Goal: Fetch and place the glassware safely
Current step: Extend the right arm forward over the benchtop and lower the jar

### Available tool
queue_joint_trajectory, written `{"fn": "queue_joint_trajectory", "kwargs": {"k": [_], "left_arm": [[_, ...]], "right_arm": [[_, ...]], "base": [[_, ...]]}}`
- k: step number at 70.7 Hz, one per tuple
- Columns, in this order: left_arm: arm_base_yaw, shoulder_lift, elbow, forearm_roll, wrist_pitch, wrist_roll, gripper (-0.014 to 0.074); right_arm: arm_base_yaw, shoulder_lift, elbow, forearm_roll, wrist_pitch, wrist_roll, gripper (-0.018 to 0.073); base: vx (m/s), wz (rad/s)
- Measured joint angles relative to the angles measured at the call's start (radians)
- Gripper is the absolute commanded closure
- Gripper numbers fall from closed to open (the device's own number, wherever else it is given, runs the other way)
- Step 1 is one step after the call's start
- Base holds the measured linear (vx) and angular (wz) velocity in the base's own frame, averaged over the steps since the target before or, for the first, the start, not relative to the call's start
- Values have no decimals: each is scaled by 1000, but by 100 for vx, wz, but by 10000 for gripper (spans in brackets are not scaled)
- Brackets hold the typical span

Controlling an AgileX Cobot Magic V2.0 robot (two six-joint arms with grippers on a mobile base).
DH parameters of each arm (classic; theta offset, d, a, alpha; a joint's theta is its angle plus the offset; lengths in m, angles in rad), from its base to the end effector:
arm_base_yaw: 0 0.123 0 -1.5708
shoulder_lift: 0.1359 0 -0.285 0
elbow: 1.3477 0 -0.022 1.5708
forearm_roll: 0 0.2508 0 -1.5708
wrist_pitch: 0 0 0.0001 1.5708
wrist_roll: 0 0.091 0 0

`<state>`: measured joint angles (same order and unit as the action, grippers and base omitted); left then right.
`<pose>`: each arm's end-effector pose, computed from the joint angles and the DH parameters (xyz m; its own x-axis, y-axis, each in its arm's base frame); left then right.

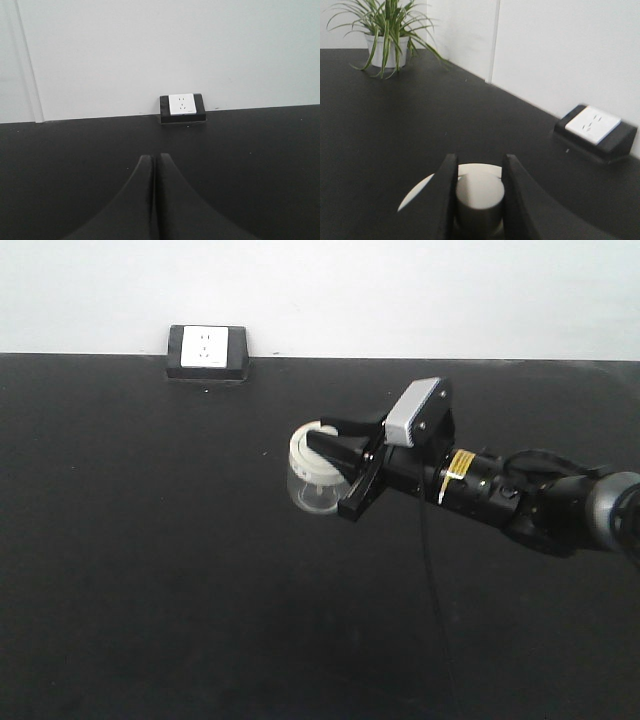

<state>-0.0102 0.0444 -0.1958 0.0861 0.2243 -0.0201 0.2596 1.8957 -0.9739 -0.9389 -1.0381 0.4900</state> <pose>0.0491 0.0012 0.2560 0.0145 0.0637 -0.9979 -0.0099 0.9979 0.0635 0.3480 0.1578 0.2040 0.0532 -0.0724 -0.9960 -0.8552 0.5117 -0.0828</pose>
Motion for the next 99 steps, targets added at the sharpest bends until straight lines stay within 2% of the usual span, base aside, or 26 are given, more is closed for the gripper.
{"fn": "queue_joint_trajectory", "kwargs": {"k": [42, 70, 83, 92, 99], "left_arm": [[0, 0, 0, 0, 0, 0, 603], [0, 0, 0, 0, 0, 0, 603], [0, 0, 0, 0, 0, 0, 603], [0, 0, 0, 0, 0, 0, 603], [0, 0, 0, 0, 0, 0, 603]], "right_arm": [[0, 212, -2, 5, -36, -118, 560], [0, 220, -7, 14, -44, -124, 551], [0, 220, -7, 14, -47, -124, 431], [0, 220, -7, 12, -69, -126, 276], [0, 220, -7, 17, -96, -129, 118]], "base": [[0, 0], [0, 0], [0, 0], [0, 0], [0, 0]]}}
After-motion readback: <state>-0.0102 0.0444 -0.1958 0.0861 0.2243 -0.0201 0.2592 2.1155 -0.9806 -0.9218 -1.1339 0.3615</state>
